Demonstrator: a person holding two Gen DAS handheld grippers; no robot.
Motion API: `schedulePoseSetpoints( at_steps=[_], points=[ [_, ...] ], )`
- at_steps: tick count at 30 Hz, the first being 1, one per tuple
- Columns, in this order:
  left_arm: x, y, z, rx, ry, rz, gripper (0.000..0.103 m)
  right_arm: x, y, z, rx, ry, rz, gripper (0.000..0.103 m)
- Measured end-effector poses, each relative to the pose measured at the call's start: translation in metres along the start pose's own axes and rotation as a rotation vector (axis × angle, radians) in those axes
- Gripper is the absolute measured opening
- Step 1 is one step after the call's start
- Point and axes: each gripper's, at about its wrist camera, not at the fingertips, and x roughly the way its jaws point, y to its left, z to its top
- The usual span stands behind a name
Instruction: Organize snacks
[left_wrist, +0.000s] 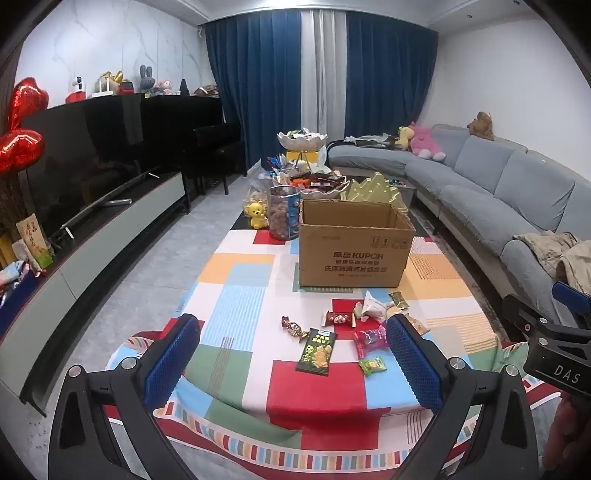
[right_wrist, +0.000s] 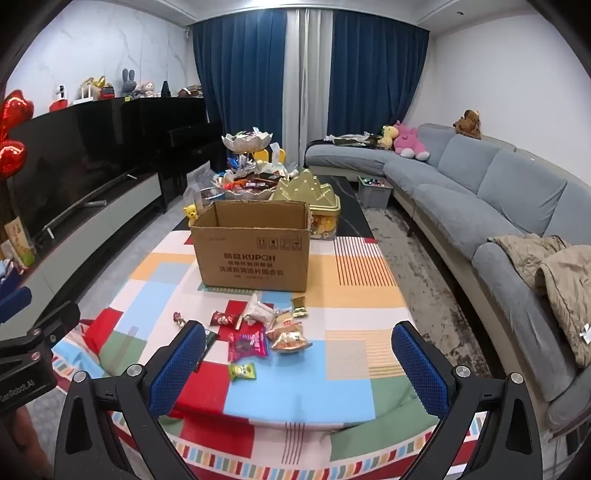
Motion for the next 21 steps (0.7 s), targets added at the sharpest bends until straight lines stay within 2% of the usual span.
schedulePoseSetpoints(
  at_steps=[8, 21],
  points=[
    [0.001, -0.004, 0.001, -0.003, 0.003, -0.029, 0.102, -0.005, 0.000, 0.004, 0.007, -0.010, 0.003, 0.102],
    [-0.003, 0.002, 0.000, -0.003, 0.010, -0.036, 0.102, -0.005, 0.000, 0.003, 0.001, -0.011, 0.000, 0.102]
  ],
)
